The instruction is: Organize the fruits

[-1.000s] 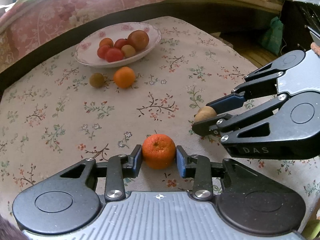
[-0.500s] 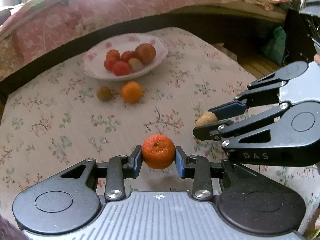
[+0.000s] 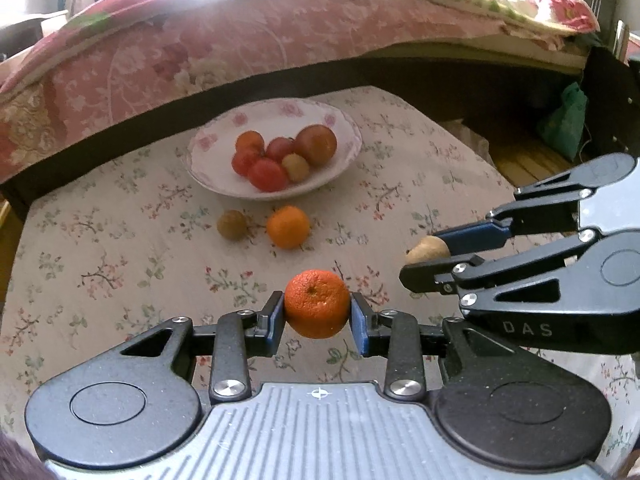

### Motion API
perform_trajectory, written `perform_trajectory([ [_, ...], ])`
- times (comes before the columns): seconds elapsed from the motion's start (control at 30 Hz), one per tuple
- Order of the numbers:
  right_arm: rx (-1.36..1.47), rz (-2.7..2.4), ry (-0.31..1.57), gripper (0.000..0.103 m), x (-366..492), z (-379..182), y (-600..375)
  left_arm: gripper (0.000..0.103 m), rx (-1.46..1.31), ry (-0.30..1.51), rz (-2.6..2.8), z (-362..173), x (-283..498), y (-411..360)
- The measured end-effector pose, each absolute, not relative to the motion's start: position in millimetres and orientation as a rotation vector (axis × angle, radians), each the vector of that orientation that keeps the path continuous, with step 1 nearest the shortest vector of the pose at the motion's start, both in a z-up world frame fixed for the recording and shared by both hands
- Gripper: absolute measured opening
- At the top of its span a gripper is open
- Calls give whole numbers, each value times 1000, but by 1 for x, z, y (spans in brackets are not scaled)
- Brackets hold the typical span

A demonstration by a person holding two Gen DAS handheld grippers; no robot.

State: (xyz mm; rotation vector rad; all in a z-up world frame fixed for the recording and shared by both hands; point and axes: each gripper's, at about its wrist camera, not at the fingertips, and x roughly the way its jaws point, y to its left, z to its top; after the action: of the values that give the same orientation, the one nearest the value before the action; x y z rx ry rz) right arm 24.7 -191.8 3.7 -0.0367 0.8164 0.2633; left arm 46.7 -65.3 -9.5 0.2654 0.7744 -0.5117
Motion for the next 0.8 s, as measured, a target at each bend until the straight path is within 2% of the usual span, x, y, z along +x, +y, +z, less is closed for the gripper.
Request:
perform_trajectory([
  [0.8, -21, 225, 733, 31, 67, 25, -199, 41, 220, 688, -473, 14, 86, -68],
])
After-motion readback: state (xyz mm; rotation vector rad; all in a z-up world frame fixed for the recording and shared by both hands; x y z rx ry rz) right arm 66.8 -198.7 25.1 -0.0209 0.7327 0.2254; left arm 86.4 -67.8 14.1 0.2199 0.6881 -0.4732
